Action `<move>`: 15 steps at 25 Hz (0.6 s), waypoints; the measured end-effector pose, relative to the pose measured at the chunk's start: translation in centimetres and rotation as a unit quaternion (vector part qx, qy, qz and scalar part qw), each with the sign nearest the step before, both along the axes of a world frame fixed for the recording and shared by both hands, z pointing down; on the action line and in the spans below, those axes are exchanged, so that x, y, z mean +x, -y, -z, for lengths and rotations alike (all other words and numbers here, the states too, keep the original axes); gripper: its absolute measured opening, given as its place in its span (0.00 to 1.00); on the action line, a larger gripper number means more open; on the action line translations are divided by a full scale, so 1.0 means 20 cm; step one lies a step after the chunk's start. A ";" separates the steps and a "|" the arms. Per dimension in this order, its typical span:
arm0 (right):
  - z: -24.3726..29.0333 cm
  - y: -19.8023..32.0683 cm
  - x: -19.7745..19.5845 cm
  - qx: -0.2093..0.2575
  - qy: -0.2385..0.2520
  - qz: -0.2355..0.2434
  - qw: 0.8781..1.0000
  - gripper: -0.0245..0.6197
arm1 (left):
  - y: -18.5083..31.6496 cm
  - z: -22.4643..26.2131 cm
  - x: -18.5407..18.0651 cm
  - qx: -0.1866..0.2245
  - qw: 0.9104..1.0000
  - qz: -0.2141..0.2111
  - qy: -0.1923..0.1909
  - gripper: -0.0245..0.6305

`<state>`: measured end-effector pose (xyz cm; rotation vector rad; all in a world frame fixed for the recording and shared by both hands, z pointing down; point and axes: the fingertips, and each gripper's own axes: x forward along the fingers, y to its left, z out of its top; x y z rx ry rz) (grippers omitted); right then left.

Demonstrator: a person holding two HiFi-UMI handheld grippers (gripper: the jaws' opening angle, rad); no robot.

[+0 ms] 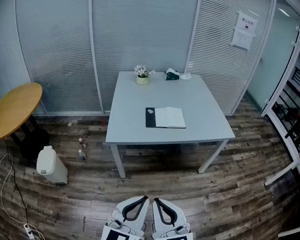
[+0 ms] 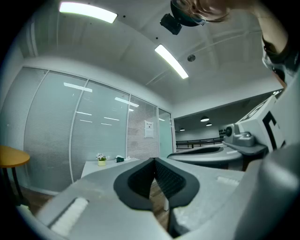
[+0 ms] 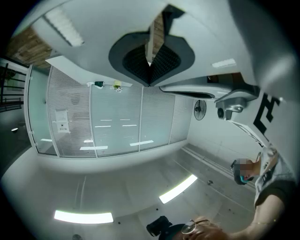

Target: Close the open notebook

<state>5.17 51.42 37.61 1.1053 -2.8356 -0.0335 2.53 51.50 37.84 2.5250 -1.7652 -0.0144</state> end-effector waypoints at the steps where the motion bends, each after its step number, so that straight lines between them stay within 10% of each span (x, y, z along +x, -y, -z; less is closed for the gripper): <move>1: 0.00 0.00 0.00 -0.002 0.007 0.001 1.000 0.04 | 0.00 0.00 -0.01 0.001 1.000 0.001 -0.001 0.04; 15: -0.01 0.04 0.01 -0.007 0.029 -0.006 1.000 0.05 | 0.02 -0.04 -0.01 -0.010 1.000 0.000 -0.008 0.04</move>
